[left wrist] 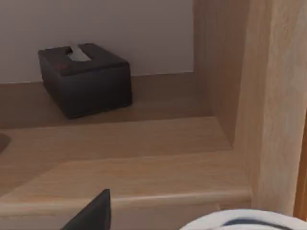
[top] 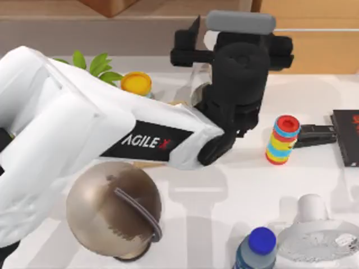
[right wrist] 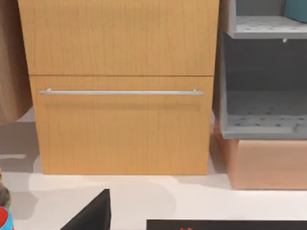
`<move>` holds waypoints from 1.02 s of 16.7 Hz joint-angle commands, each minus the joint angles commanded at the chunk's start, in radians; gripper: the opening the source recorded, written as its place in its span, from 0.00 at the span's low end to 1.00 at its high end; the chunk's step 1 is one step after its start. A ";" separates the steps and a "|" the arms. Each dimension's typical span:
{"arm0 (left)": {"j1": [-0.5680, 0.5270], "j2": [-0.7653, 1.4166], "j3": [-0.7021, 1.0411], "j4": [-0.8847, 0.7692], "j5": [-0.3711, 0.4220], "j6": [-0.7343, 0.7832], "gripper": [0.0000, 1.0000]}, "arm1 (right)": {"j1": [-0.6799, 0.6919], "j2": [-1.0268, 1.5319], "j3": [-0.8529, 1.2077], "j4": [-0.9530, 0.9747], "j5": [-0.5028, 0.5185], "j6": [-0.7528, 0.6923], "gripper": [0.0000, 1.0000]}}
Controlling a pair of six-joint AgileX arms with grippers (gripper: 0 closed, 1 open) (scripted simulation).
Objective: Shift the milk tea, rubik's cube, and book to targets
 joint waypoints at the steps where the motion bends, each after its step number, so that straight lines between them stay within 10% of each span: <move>1: 0.027 -0.033 0.019 -0.062 0.018 0.021 1.00 | 0.000 0.000 0.000 0.000 0.000 0.000 1.00; 17: 0.807 -0.243 0.338 -1.617 0.556 0.235 1.00 | 0.000 0.000 0.000 0.000 0.000 0.000 1.00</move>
